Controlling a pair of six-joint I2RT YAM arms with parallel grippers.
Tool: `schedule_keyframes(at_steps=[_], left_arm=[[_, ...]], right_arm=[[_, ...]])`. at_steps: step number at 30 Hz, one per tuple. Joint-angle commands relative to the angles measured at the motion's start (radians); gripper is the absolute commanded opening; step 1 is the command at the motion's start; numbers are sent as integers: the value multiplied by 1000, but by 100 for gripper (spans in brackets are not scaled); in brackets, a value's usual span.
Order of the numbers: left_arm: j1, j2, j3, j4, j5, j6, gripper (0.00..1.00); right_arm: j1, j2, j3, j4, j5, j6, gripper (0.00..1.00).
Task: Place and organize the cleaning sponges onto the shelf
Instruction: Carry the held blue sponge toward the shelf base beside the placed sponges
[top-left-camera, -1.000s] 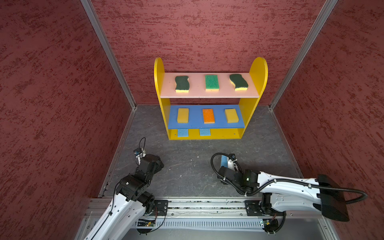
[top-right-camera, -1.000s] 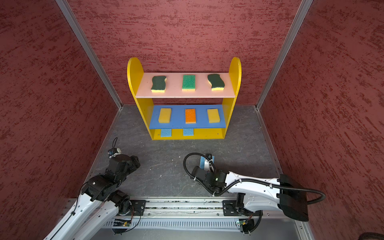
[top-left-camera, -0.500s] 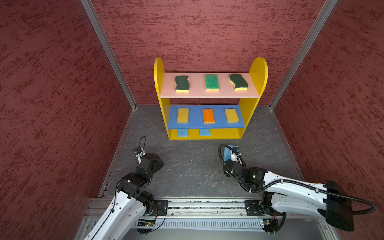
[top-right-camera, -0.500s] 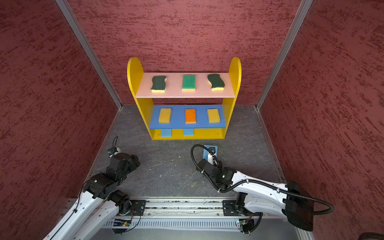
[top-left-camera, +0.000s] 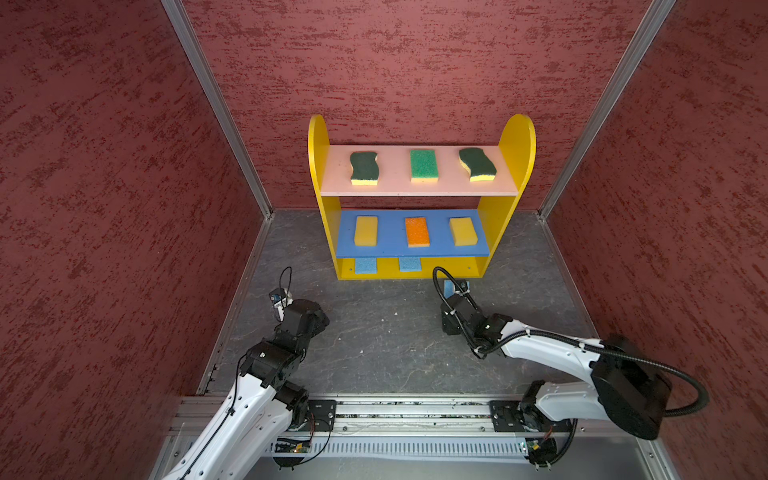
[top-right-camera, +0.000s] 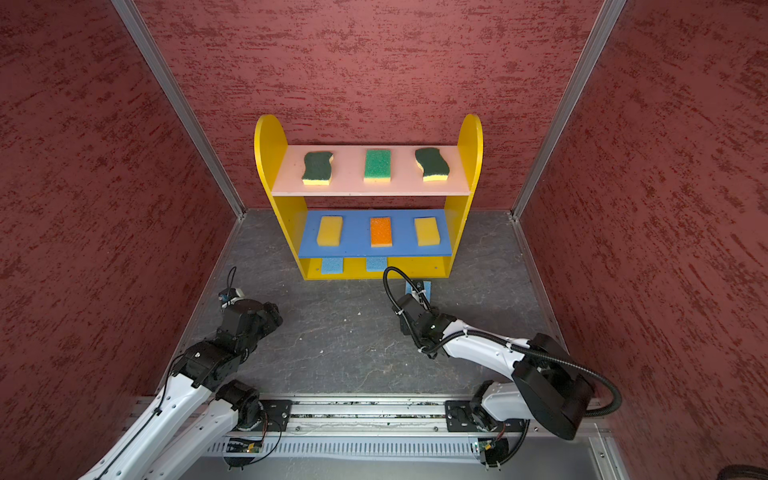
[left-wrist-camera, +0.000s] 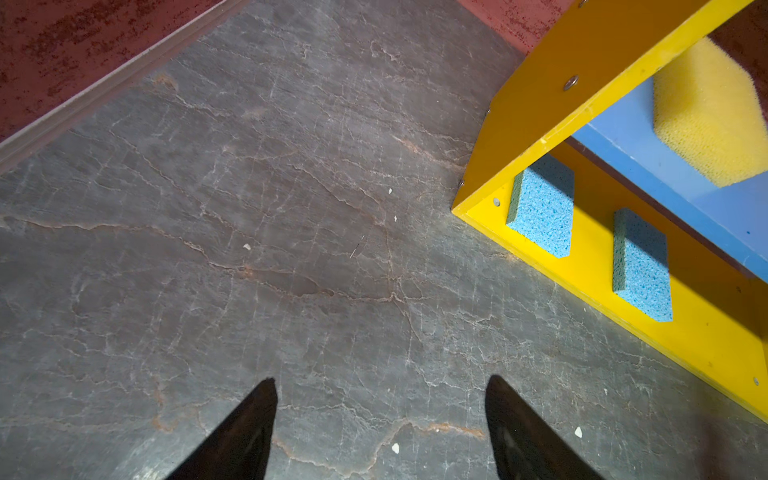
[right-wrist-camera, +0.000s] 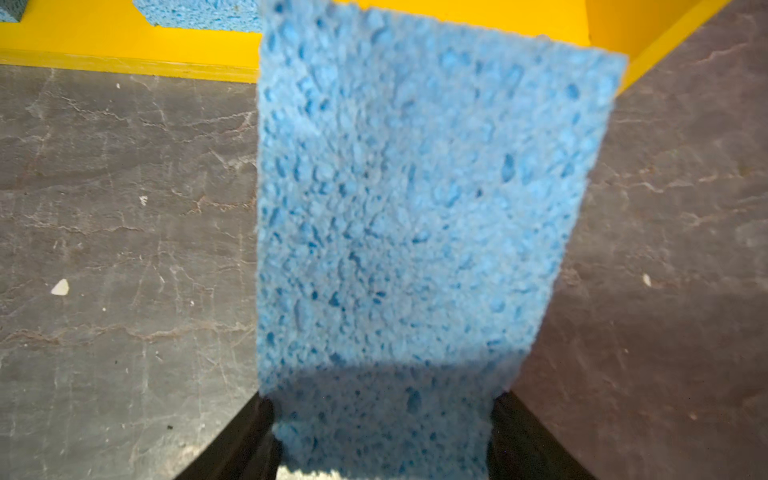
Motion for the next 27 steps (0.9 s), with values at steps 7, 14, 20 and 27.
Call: schedule_keyframes(at_steps=[7, 14, 20, 27], left_arm=[[45, 32, -35, 103, 25, 44, 79], [68, 51, -52, 147, 29, 57, 79], [80, 68, -69, 177, 43, 57, 79], [86, 104, -72, 201, 54, 55, 79]], right_arm=[[-113, 116, 72, 137, -40, -134, 70], [-142, 163, 71, 229, 9, -190, 69], [-161, 167, 32, 333, 63, -219, 69], [-220, 205, 36, 371, 39, -251, 69]])
